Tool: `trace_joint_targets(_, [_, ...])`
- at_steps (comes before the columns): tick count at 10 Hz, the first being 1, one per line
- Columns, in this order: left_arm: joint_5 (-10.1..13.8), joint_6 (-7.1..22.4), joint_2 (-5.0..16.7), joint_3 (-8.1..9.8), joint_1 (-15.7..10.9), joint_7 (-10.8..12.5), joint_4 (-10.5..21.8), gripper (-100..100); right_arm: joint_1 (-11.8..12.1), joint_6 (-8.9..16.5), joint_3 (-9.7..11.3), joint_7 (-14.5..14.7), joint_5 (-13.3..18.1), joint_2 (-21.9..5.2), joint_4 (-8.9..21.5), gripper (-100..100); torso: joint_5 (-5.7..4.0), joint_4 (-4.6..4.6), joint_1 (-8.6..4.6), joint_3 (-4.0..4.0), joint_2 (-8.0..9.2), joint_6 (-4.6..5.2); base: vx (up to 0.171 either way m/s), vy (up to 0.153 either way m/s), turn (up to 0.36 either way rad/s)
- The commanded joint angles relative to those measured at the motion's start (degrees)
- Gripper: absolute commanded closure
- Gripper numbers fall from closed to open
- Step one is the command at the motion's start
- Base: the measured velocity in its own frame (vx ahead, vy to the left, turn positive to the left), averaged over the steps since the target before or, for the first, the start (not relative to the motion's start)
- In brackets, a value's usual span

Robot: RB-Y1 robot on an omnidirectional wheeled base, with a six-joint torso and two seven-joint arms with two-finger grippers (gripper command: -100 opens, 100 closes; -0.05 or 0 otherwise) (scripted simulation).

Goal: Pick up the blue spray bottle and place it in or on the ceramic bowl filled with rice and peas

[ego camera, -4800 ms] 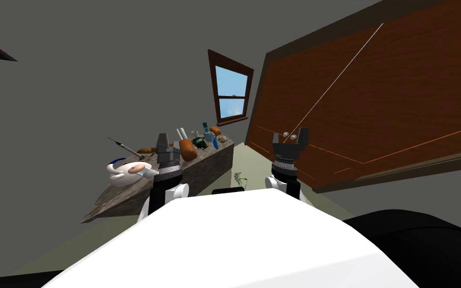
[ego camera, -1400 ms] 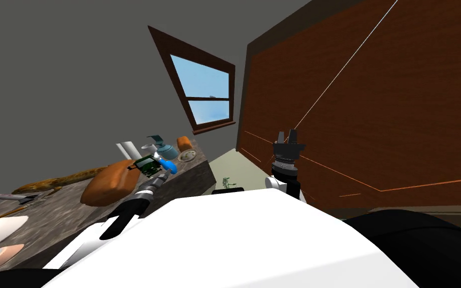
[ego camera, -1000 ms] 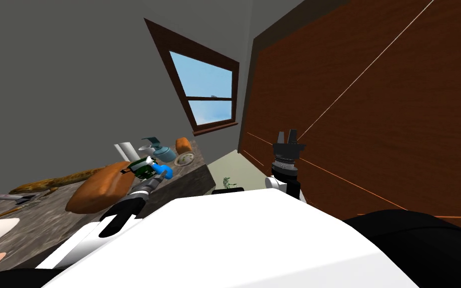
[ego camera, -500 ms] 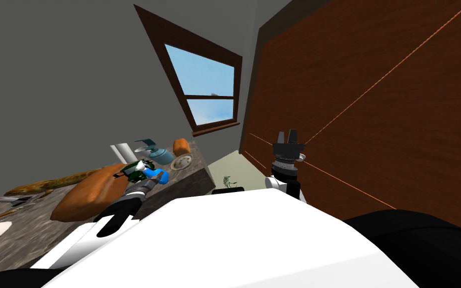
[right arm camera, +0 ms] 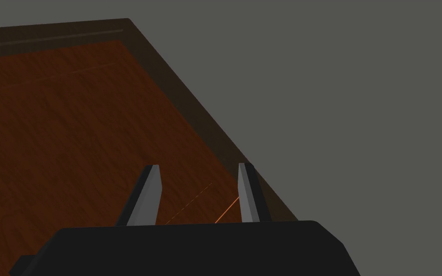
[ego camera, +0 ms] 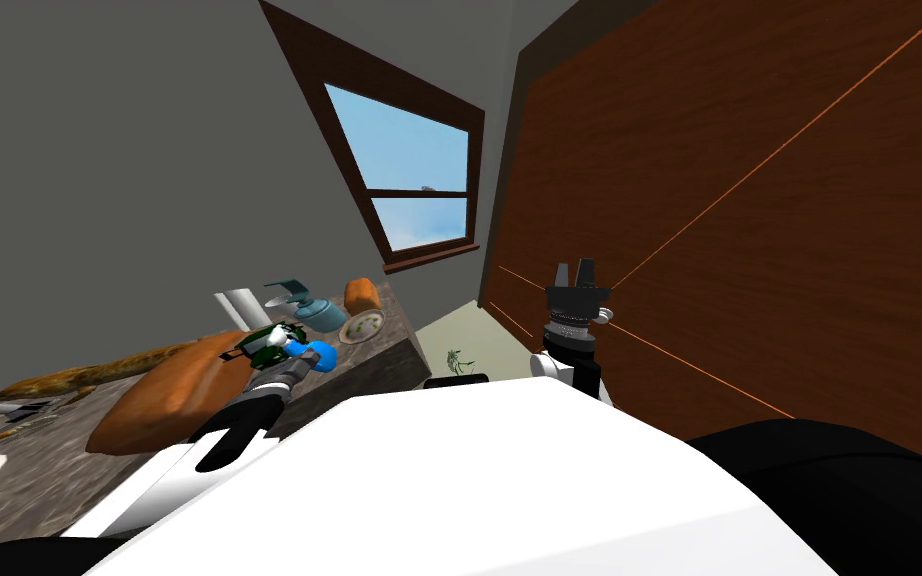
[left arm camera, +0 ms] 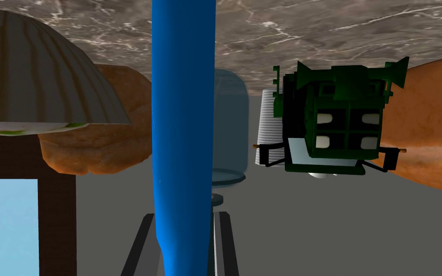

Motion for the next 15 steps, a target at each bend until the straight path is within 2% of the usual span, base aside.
trace_joint_targets(1, [0.0,0.0,0.0,0.00,0.0,0.0,0.0,100,0.0,0.0,0.0,0.0,0.0,0.0,0.0,0,0.00,0.00,0.00,0.00,0.00,0.00,0.000,0.000,0.000])
trace_joint_targets(2, [0.0,0.0,0.0,-0.01,0.0,0.0,0.0,100,0.0,0.0,0.0,0.0,0.0,0.0,0.0,0,-0.01,0.00,-0.01,0.01,0.01,0.00,0.000,0.000,0.000])
trace_joint_targets(3, [0.0,0.0,0.0,-0.01,0.0,0.0,0.0,0,0.0,0.0,0.0,0.0,0.0,0.0,0.0,0,-0.01,0.01,-0.01,0.01,0.01,0.00,0.000,0.000,0.000])
trace_joint_targets(4, [0.0,0.0,0.0,-0.01,0.0,0.0,0.0,100,0.0,0.0,0.0,0.0,0.0,0.0,0.0,0,-0.01,0.00,-0.01,0.01,0.01,0.00,0.000,0.000,0.000])
trace_joint_targets(5, [0.0,0.0,0.0,0.00,0.0,0.0,0.0,0,0.0,0.0,0.0,0.0,0.0,0.0,0.0,0,0.00,0.00,-0.01,0.01,0.01,0.00,0.000,0.000,0.000])
trace_joint_targets(6, [0.3,-0.3,0.8,1.83,0.4,0.7,-0.9,100,0.0,0.0,0.0,0.0,0.0,0.0,0.0,0,0.00,0.00,-0.01,0.01,0.01,0.00,0.011,-0.014,0.019])
trace_joint_targets(7, [0.4,-0.4,1.1,2.67,0.5,1.0,-1.3,100,0.0,0.0,0.0,0.0,0.0,0.0,0.0,0,-0.07,0.03,-0.07,0.01,-0.01,-0.02,0.023,-0.025,0.032])
trace_joint_targets(8, [0.7,-0.8,1.9,4.66,0.8,1.8,-2.2,100,0.0,0.0,0.0,0.0,0.0,0.0,0.0,0,-0.07,0.01,-0.12,-0.01,-0.04,-0.02,0.025,-0.041,0.027])
trace_joint_targets(15, [2.3,-2.2,4.9,13.22,2.2,5.1,-6.2,100,0.0,0.0,0.0,0.0,0.0,0.0,0.0,0,-0.10,0.03,-0.19,0.01,-0.02,-0.01,0.018,-0.032,0.034])
